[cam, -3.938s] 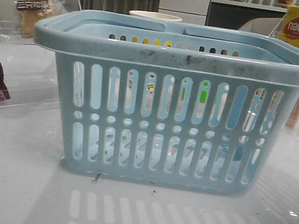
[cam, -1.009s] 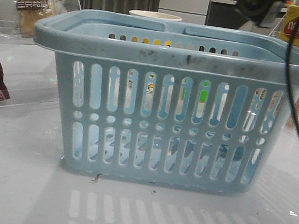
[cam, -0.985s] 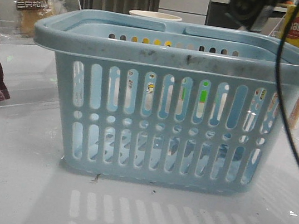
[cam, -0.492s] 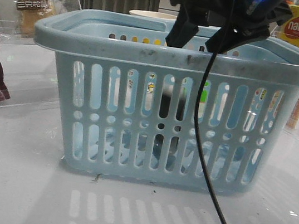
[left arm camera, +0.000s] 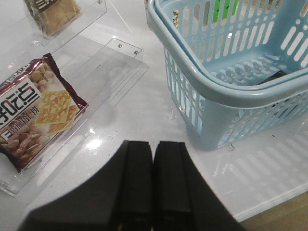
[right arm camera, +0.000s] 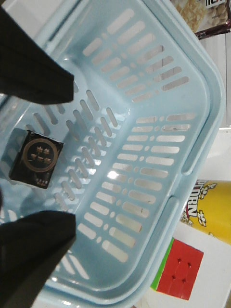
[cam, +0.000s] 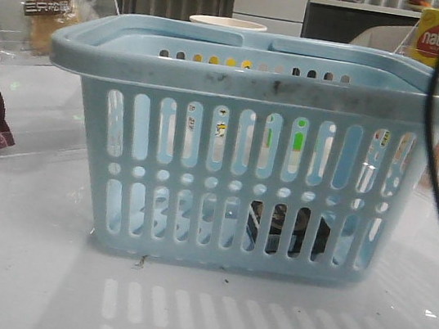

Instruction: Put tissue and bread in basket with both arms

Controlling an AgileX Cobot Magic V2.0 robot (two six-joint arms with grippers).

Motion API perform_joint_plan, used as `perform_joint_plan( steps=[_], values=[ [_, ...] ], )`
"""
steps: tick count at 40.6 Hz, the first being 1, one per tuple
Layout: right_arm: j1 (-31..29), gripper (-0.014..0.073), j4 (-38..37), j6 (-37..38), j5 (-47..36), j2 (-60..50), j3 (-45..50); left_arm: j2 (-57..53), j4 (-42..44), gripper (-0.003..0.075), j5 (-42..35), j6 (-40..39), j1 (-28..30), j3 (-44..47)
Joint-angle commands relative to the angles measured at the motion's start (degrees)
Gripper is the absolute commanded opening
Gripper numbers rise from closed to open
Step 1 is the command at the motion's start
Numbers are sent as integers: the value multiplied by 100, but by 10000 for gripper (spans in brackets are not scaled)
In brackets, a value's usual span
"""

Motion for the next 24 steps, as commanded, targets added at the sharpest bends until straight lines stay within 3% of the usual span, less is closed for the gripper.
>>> perform_joint_plan(
  steps=[1,13,24],
  values=[
    [-6,571,-83,-38,-253,-686,214,39,-46,90,-392,-31,-43,-155],
    [-6,571,-116,-38,224,-2263,1192,39,-46,90,-404,-31,-43,-155],
    [-6,571,-256,-38,643,-2891,1548,39,-57,90,-403,-31,-43,-155]
  ],
)
